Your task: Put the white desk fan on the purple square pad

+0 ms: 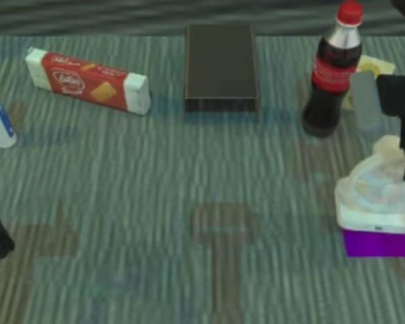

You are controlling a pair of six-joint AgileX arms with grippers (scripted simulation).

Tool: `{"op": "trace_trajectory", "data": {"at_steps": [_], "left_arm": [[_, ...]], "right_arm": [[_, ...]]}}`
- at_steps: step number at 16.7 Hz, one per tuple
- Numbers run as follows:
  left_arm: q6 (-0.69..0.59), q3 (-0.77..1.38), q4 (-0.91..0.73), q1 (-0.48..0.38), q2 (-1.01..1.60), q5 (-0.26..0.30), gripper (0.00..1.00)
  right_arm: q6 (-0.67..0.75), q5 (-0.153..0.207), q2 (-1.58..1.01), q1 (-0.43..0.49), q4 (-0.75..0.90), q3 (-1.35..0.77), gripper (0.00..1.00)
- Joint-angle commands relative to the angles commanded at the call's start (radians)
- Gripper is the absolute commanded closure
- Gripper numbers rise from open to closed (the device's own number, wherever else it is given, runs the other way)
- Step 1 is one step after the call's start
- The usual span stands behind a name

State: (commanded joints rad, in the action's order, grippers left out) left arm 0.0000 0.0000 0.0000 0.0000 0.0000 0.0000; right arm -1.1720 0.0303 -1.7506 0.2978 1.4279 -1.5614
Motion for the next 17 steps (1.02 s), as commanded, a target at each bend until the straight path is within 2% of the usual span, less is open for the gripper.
{"op": "trace_trajectory", "data": {"at_steps": [3,5,11,17], "left_arm": [[0.0,0.0,0.0,0.0,0.0,0.0,0.0],[0.0,0.0,0.0,0.0,0.0,0.0,0.0],[0.0,0.0,0.0,0.0,0.0,0.0,0.0],[0.0,0.0,0.0,0.0,0.0,0.0,0.0]], "right_arm": [[-0.133,-0.009,0.037,-0.05,-0.022,0.037,1.0],[-0.169,-0.013,0.048,-0.064,-0.03,0.046,1.0],[-0.168,-0.012,0.045,-0.06,-0.032,0.048,1.0],[-0.169,-0.013,0.037,-0.064,-0.166,0.169,1.0]]}}
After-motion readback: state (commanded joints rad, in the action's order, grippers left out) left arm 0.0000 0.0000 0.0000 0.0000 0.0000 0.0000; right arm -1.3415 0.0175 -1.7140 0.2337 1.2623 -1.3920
